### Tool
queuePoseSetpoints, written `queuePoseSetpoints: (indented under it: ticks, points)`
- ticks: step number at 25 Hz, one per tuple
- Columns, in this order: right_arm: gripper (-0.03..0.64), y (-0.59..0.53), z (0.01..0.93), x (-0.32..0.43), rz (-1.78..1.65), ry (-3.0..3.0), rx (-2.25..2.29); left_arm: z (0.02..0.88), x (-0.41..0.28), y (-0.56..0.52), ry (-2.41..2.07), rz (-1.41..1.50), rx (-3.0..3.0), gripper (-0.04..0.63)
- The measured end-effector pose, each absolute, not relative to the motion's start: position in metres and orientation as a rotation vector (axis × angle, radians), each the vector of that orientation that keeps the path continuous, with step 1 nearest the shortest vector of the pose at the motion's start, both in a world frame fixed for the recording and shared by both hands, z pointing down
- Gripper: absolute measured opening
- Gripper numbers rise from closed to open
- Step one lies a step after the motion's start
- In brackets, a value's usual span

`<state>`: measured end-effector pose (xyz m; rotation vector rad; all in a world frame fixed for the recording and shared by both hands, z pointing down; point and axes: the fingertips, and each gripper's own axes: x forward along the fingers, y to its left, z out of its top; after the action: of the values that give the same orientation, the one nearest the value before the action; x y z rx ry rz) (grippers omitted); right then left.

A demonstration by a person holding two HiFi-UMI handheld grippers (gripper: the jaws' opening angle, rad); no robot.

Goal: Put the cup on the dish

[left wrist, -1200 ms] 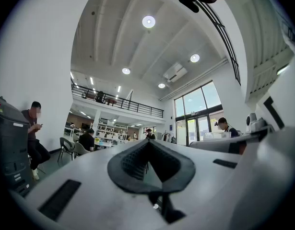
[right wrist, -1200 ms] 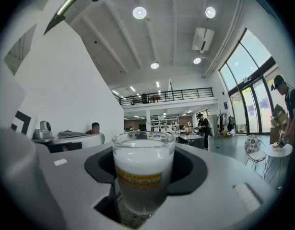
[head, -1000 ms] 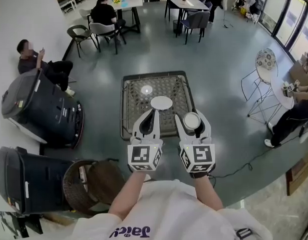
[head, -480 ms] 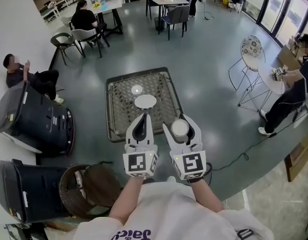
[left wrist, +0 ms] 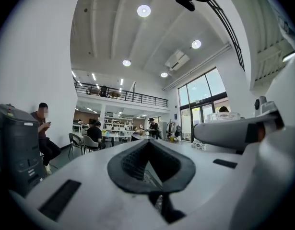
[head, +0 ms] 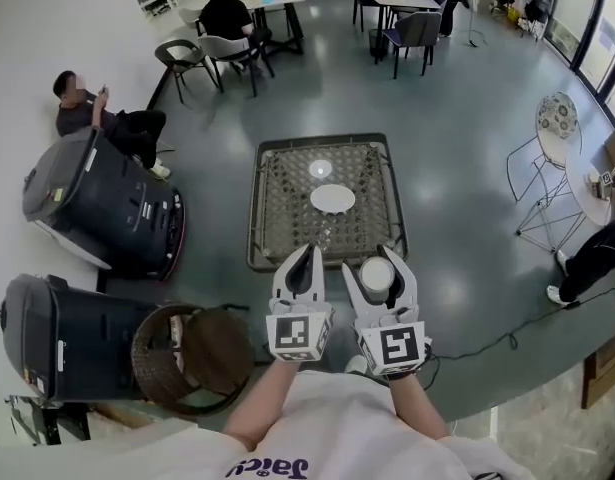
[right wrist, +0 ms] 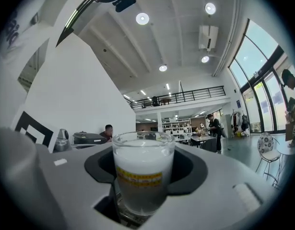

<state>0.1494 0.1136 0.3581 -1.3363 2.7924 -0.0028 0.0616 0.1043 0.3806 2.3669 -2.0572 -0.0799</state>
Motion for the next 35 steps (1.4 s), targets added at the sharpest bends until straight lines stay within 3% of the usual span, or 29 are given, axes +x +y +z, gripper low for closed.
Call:
queuePoseSetpoints:
  ticks: [8,18,25,35]
  points:
    - [0.249,0.037,0.366,0.108,0.037,2.795,-1.318,0.38,0.033,0.023,-1.982,-0.126,2.423,0.005]
    - [0.249,-0.093,0.311,0.018,0.197,2.702,-1.337,0.342,-0.068,-0.103,-2.031,-0.192,2.465,0.005]
    - [0.247,-0.158,0.324,-0.015,0.222,2.737,-1.373,0.414,-0.108,-0.155,-1.875,-0.025,2.401,0.003]
    - [0.247,-0.21,0.37,-0.013,0.103,2.83,-1.332,0.444,-0.093,-0.19,-1.841,0.061,2.39,0.002]
